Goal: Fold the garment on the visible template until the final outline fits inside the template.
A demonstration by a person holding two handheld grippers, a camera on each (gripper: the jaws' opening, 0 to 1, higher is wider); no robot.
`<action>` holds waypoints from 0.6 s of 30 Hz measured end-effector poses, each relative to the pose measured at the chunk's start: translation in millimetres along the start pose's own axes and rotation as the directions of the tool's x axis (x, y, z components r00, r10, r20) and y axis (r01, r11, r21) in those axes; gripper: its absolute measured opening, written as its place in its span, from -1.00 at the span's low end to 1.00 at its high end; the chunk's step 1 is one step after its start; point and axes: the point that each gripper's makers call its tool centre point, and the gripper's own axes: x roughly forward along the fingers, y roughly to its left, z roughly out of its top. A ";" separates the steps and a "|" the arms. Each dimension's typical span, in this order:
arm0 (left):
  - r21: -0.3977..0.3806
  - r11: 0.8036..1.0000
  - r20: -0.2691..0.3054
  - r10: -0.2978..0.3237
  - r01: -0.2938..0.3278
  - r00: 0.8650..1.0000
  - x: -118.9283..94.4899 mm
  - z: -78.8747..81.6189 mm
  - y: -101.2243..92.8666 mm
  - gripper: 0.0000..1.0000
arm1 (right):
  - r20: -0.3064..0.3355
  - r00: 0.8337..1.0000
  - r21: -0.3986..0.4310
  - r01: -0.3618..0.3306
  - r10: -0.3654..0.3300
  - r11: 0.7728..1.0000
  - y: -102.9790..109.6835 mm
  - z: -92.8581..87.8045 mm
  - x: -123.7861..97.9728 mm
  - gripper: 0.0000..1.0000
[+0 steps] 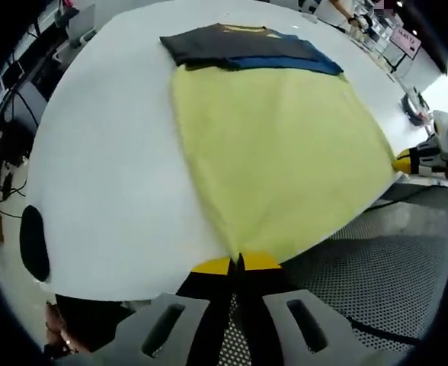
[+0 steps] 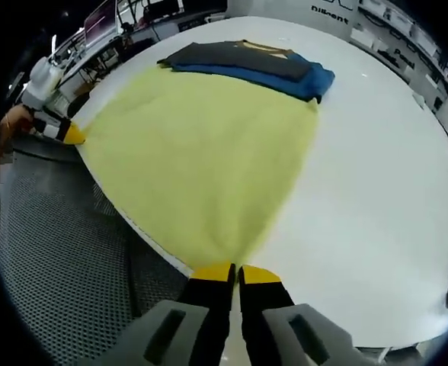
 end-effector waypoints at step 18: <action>-0.016 1.000 -0.071 0.008 -0.010 0.997 -6.6 -13.5 1.3 -0.89 | -0.082 0.993 -0.036 -0.089 0.086 0.995 19.0 -12.8 -12.9 -1.00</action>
